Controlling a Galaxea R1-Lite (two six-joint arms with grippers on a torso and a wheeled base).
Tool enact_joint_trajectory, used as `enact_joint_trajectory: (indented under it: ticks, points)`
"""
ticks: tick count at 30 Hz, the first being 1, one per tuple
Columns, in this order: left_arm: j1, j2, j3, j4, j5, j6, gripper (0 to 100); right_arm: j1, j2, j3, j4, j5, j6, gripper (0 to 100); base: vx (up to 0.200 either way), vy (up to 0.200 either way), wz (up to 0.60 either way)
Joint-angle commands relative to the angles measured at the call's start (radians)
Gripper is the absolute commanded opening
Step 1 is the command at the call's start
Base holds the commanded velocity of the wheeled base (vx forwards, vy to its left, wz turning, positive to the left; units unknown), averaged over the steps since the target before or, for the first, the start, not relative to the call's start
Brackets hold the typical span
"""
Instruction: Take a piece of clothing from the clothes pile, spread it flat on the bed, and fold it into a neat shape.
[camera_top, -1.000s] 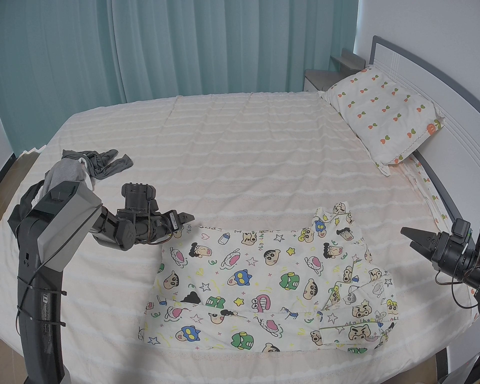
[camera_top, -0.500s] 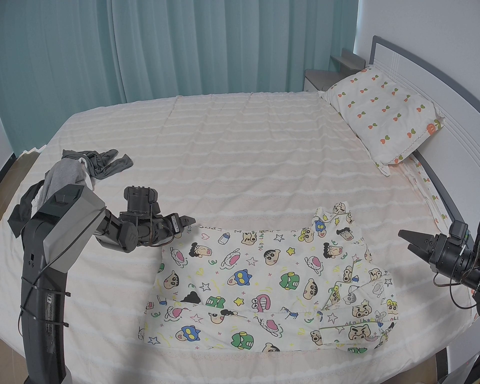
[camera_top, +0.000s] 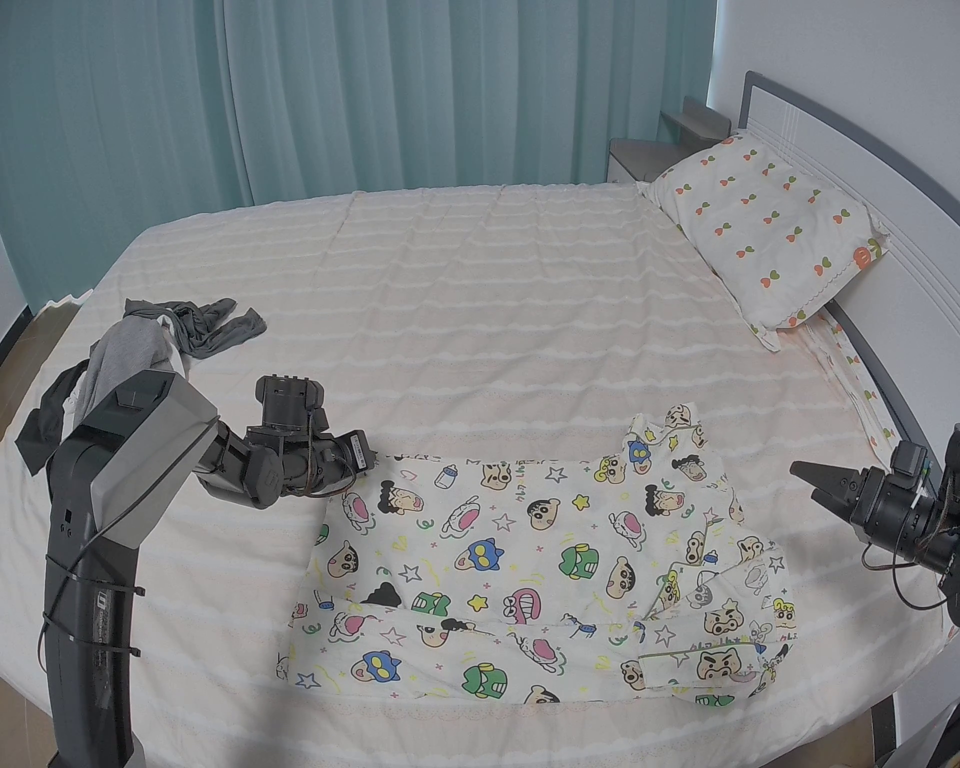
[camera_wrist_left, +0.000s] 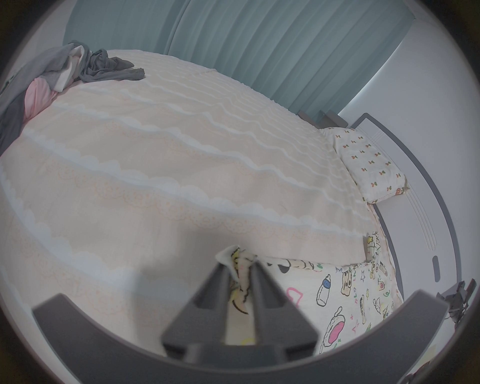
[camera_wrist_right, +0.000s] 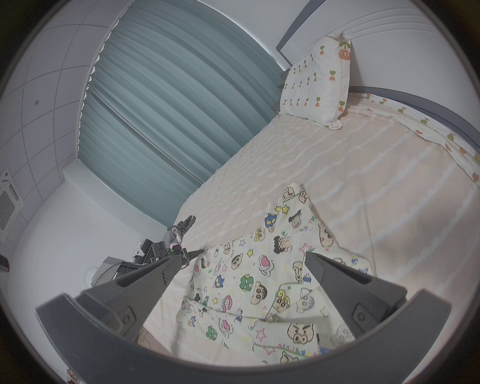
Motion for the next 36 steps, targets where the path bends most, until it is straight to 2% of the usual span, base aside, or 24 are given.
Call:
enact_joint_trajectory:
  ticks: [1,2,5,7,8,9,10,17,21,22,23,24,25,26,30,36]
  points:
    - [0.017,-0.060,0.027,0.001,0.001,-0.001,0,-0.014,0.116,-0.123,0.009,-0.002,0.005,100,0.000,0.000,0.00]
    - [0.017,-0.060,0.027,0.001,0.001,-0.001,0,-0.014,0.116,-0.123,0.009,-0.002,0.005,100,0.000,0.000,0.00]
    - [0.020,-0.094,0.053,0.001,0.001,-0.001,0,-0.015,0.264,-0.324,0.069,-0.003,0.005,100,0.000,0.000,0.00]
    - [0.018,-0.102,0.064,0.001,0.001,-0.001,0,-0.014,0.321,-0.451,0.195,-0.003,0.003,100,0.000,0.000,0.00]
    - [0.018,-0.102,0.064,0.001,0.001,-0.001,0,-0.014,0.326,-0.460,0.206,-0.003,0.003,100,0.000,0.000,0.00]
    - [0.015,-0.102,0.064,0.001,0.003,-0.001,0,-0.009,0.376,-0.578,0.331,-0.003,-0.004,100,0.000,0.000,0.00]
    - [0.012,-0.103,0.064,0.001,0.009,-0.001,0,-0.008,0.409,-0.640,0.391,-0.005,-0.007,100,0.000,0.000,0.00]
    - [0.000,-0.114,0.071,0.003,0.037,-0.001,0,0.037,0.663,-1.011,0.565,-0.005,-0.034,100,0.000,0.000,0.00]
    - [-0.002,-0.125,0.074,0.006,0.038,-0.001,0,0.068,0.726,-1.156,0.687,-0.008,-0.035,100,0.000,0.000,0.00]
    - [-0.002,-0.134,0.088,0.004,0.038,-0.001,0,0.083,0.749,-1.213,0.736,-0.034,-0.037,100,0.000,0.000,0.00]
    - [-0.002,-0.134,0.088,0.004,0.038,-0.001,0,0.083,0.749,-1.213,0.736,-0.034,-0.037,100,0.000,0.000,0.00]
    - [-0.006,-0.146,0.111,0.001,0.038,-0.001,0,0.101,0.777,-1.255,0.758,-0.103,-0.041,100,0.000,0.000,0.00]
    - [-0.009,-0.149,0.117,-0.001,0.038,-0.001,0,0.104,0.786,-1.256,0.756,-0.123,-0.050,100,0.000,0.000,0.00]
    - [-0.009,-0.149,0.117,-0.001,0.038,-0.001,0,0.104,0.786,-1.256,0.756,-0.124,-0.054,100,0.000,0.000,0.00]
    - [-0.011,-0.151,0.122,-0.002,0.037,-0.002,0,0.084,0.803,-1.239,0.766,-0.124,-0.182,100,0.000,0.000,0.00]
    - [-0.015,-0.151,0.122,-0.002,0.037,-0.004,0,0.069,0.817,-1.230,0.773,-0.120,-0.241,100,0.000,0.000,0.00]
